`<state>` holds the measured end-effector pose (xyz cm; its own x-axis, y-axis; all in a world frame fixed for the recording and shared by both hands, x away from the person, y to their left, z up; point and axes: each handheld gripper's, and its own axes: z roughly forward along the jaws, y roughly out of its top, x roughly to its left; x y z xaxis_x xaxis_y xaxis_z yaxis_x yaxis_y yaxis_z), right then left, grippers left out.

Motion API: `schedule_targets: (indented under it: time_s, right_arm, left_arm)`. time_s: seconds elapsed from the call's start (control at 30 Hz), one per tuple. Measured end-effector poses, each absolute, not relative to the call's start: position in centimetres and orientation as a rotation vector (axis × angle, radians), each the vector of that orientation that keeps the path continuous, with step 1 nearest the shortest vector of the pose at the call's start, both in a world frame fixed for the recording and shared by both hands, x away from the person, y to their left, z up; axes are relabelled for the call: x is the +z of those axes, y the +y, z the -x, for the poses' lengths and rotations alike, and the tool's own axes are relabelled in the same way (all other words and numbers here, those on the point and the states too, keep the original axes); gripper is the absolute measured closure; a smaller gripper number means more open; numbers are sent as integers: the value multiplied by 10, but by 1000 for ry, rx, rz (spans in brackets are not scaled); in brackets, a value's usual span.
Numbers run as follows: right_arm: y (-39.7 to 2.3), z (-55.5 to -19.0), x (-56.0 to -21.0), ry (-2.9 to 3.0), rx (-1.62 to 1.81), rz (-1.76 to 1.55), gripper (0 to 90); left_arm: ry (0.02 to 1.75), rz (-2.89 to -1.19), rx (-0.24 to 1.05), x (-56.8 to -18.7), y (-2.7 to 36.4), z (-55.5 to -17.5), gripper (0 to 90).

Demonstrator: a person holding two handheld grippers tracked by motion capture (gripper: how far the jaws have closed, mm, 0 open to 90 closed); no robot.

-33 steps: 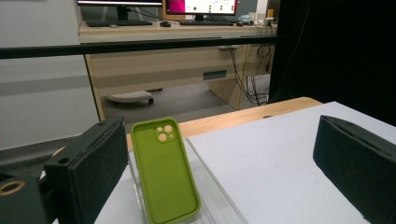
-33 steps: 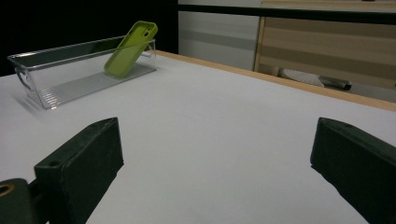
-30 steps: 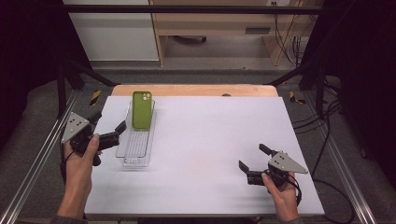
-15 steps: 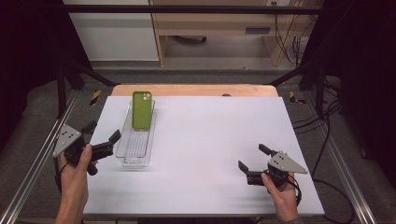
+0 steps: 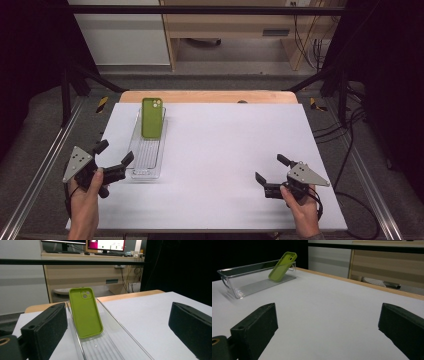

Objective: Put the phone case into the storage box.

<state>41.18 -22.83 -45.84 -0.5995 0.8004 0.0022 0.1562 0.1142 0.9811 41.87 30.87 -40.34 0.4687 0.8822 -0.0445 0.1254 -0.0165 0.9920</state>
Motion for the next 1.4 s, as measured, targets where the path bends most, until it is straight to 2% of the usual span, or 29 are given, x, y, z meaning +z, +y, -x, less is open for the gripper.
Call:
schedule_targets:
  time_s: [1.4]
  right_arm:
    - [-232,-412,-459,1835,1510,-921,25]
  left_arm:
    - [861,-1494,735,-436,303,-414,22]
